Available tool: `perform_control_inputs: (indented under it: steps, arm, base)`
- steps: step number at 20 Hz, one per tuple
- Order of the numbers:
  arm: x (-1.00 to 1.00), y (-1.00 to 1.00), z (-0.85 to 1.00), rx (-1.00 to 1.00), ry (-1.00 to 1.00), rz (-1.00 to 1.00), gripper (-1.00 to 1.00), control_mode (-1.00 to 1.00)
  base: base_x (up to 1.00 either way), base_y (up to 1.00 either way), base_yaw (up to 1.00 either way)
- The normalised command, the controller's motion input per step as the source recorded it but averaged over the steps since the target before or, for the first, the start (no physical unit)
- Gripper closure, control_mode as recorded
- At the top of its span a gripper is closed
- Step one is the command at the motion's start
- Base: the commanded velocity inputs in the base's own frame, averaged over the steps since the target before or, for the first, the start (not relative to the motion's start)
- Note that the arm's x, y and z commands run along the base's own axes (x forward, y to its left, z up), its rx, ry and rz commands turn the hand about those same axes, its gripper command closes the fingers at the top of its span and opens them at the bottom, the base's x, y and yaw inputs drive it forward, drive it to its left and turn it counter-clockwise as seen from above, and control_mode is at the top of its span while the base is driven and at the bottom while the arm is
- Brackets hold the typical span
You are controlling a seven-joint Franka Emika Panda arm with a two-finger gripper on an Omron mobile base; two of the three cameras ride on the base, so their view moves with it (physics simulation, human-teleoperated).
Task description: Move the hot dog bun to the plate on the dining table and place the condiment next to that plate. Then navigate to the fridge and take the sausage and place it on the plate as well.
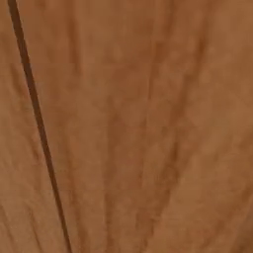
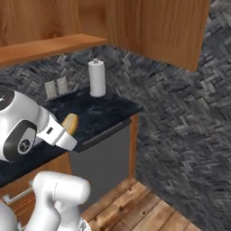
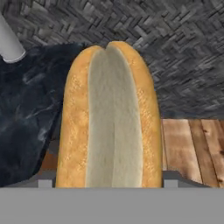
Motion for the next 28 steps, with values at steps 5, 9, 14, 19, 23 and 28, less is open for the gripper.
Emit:
perform_control_inputs:
  steps: [5,9,14,19,23,28]
  arm:
    - [0.00,0.00,0.00,0.00,0.00,0.00,1.00,1.00]
    - [0.00,0.00,0.00,0.00,0.00,0.00,1.00,1.00]
    - [0.00,0.00,0.00,0.00,0.00,0.00,1.00,1.00]
    - [0.00,0.00,0.00,0.00,0.00,0.00,1.00,1.00]
    - [0.00,0.00,0.00,0.00,0.00,0.00,1.00,1.00]
    - [0.00,0.00,0.00,0.00,0.00,0.00,1.00,1.00]
  base:
    - [-0.32,0.04,-0.95]
    - [-0.24,0.02,-0.97]
    - [-0.14,0.00,-1.00]
    - [-0.11,0.00,-1.00]
    - [-0.17,0.00,-0.96]
    - [-0.05,-0.04,-0.85]
